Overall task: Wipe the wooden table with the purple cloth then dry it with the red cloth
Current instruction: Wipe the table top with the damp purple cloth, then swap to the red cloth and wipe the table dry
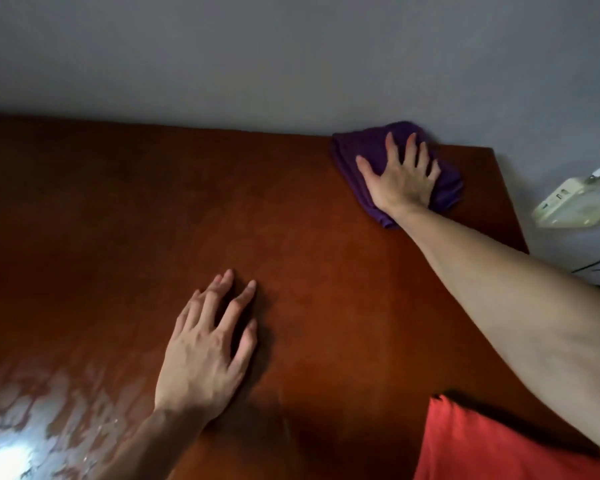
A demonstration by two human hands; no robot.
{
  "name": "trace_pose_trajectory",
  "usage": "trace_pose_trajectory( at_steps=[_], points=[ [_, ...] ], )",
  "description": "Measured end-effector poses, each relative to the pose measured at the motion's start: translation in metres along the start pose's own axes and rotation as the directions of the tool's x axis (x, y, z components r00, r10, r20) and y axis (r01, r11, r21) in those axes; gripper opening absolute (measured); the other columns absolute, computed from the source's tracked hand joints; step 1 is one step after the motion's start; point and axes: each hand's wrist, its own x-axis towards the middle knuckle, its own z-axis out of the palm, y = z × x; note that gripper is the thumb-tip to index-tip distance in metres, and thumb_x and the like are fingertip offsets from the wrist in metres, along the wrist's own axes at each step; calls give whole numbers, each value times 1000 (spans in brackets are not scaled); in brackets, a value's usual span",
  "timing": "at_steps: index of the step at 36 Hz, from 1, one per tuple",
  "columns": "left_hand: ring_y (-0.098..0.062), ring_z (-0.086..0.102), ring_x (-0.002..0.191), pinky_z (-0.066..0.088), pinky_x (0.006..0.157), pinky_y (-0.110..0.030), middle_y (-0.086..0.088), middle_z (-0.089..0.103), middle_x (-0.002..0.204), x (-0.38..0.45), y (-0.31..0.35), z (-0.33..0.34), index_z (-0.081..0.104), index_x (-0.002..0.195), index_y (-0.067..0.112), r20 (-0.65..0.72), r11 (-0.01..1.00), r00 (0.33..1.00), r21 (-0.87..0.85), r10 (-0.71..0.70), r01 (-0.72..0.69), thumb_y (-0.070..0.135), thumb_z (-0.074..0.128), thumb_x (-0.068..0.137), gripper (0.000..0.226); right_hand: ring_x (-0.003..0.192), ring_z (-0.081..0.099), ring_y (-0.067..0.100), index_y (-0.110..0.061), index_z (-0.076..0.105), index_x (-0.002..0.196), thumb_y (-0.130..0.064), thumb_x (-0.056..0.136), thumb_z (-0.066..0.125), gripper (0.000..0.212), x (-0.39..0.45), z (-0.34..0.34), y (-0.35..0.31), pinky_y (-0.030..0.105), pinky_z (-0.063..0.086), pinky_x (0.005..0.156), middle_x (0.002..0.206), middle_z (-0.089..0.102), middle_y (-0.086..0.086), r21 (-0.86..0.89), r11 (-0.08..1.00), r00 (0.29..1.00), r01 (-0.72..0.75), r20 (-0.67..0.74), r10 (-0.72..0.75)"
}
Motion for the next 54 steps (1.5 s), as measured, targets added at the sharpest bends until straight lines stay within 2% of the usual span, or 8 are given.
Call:
trace_pose_trajectory(
  at_steps=[13, 22, 28, 32, 38, 44, 50, 54],
  points=[
    [-20, 24, 153, 17, 126, -41, -5, 34, 160, -1, 0, 1, 39, 153, 30, -63, 995, 996, -83, 56, -61, 50, 31, 103, 55, 156, 23, 32, -28, 35, 159, -80, 88, 23, 89, -136, -2, -8, 53, 17, 125, 168, 28, 12, -35, 974, 973, 222, -53, -224],
    [-25, 60, 110, 43, 94, -31, -2, 60, 114, -32, 3, -32, 64, 114, 17, -144, 789, 957, -604, -250, 115, 35, 40, 99, 34, 159, 16, 27, -26, 33, 161, -76, 95, 39, 83, -371, -17, -23, 53, 20, 125, 171, 20, 7, 52, 904, 905, 425, -9, -425],
    [-41, 49, 134, 40, 108, -45, -27, 51, 144, -108, 23, -63, 55, 135, -1, 19, 911, 990, -389, -139, 135, 38, 40, 95, 58, 161, 3, 23, -27, 25, 163, -77, 96, 35, 84, -437, -35, -5, 50, 15, 128, 173, 10, 3, 57, 785, 769, 617, 166, -617],
    [-42, 56, 110, 48, 91, -47, -23, 58, 123, -147, 32, -56, 56, 121, 5, 55, 954, 998, -296, -29, 44, 43, 35, 95, 51, 160, 10, 20, -27, 33, 160, -73, 95, 37, 80, -417, -55, 11, 46, 15, 129, 172, 15, 1, 151, 724, 662, 673, 312, -681],
    [-21, 49, 139, 30, 115, -39, -2, 49, 153, -163, 34, -32, 51, 146, 23, 36, 929, 931, -82, 364, -360, 38, 44, 99, 49, 142, 47, 17, -25, 53, 148, -50, 96, 43, 58, -416, -96, 60, 35, 38, 115, 159, 45, -4, 138, 851, 831, 507, 182, -525],
    [-20, 23, 154, 14, 123, -43, -2, 24, 167, -154, 60, -1, 31, 156, 39, 187, 913, 896, -21, 404, -407, 52, 33, 104, 54, 135, 55, 19, -26, 61, 142, -53, 99, 43, 53, -406, -110, 144, 41, 49, 107, 151, 55, -1, 91, 930, 932, 357, 33, -361],
    [-13, 12, 156, 17, 124, -46, 2, 18, 169, -156, 65, 7, 28, 157, 41, 195, 945, 926, -6, 322, -327, 55, 31, 103, 55, 159, 14, 20, -39, 27, 161, -67, 102, 36, 66, -388, -91, 169, 47, 24, 124, 172, 17, -6, -27, 870, 861, 492, 165, -481],
    [-17, 48, 138, 31, 113, -40, 5, 51, 150, -141, 72, -9, 56, 139, 39, 107, 957, 952, -49, 288, -284, 51, 39, 100, 43, 160, 7, 22, -37, 19, 163, -68, 99, 39, 74, -385, -85, 170, 58, 20, 124, 173, 9, -3, -60, 842, 833, 537, 194, -518]
  ],
)
